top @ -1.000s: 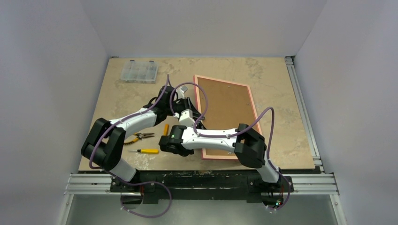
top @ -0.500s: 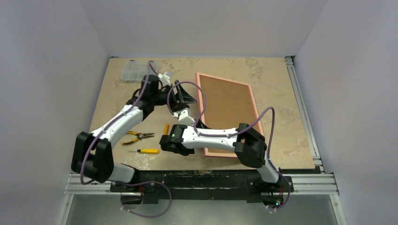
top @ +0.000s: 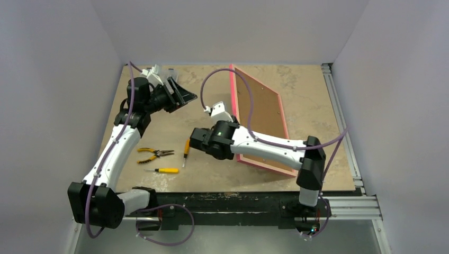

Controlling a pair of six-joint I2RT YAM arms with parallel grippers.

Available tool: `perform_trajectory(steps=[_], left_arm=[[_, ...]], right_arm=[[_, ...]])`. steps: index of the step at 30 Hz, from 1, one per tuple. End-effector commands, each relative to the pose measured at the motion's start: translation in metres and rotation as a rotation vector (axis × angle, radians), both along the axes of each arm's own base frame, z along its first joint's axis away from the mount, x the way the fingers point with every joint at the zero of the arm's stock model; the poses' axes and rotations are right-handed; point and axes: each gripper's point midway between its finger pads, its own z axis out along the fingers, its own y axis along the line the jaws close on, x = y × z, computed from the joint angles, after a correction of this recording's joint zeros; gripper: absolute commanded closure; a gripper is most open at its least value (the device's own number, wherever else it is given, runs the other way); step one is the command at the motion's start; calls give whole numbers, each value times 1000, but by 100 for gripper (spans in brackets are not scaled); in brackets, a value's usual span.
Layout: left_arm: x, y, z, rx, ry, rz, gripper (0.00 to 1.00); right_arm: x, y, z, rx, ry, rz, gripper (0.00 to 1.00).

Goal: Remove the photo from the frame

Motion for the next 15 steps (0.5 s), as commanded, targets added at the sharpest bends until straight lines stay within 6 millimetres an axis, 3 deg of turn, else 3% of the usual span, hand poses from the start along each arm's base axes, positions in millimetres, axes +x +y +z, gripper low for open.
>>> perform_trajectory(steps=[1, 4, 8, 15], left_arm=[[4, 10, -5, -3, 10, 30, 33], [5, 11, -6, -4, 14, 35, 33], [6, 9, -7, -17, 21, 26, 33], [6, 5, -9, -46, 33, 11, 34]], right_arm=[[27, 16, 64, 288, -107, 72, 100], [46, 16, 79, 482, -96, 113, 100], [59, 1, 101, 619, -99, 142, 100], [81, -37, 124, 799, -103, 128, 100]])
